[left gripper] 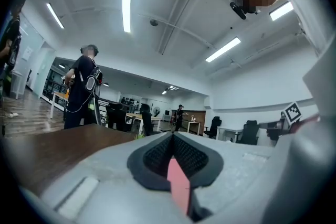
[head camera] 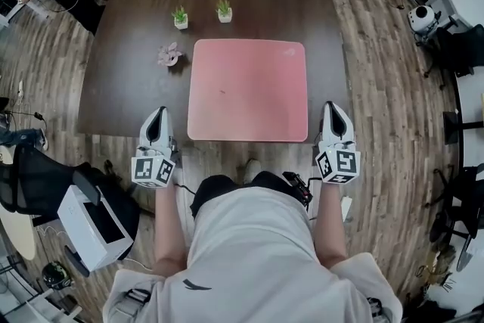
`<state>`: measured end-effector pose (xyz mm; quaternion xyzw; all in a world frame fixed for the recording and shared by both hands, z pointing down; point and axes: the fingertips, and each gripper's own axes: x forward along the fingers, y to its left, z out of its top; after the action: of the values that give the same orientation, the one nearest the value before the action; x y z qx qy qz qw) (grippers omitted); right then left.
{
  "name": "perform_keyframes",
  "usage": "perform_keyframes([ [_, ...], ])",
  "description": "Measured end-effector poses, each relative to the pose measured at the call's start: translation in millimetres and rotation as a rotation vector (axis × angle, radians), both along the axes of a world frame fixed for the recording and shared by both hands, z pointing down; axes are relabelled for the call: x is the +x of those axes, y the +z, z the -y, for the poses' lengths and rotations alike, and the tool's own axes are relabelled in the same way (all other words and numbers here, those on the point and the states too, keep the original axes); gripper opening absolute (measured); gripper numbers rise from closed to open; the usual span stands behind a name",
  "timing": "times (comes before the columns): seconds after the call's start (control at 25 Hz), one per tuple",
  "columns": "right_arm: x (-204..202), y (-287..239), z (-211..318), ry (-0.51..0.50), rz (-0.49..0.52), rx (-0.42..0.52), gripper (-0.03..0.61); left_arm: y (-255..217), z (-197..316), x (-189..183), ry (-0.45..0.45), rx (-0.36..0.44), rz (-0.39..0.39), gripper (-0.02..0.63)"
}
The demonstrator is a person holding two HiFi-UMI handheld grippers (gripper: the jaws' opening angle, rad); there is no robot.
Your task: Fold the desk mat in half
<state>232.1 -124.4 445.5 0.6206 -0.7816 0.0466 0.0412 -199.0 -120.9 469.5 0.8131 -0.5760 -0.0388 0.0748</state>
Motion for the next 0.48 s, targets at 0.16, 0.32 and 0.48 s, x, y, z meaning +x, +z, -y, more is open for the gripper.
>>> perform_keyframes([
  [0.16, 12, 0, 16, -0.020, -0.022, 0.000, 0.000, 6, 13, 5, -0.035, -0.002, -0.009, 0.003],
  [0.32, 19, 4, 23, -0.003, -0.018, -0.011, 0.000, 10, 27, 15, -0.006, -0.020, 0.008, 0.003],
  [0.48, 21, 9, 29, 0.035, -0.004, -0.020, 0.000, 14, 45, 20, 0.032, -0.034, 0.026, 0.003],
])
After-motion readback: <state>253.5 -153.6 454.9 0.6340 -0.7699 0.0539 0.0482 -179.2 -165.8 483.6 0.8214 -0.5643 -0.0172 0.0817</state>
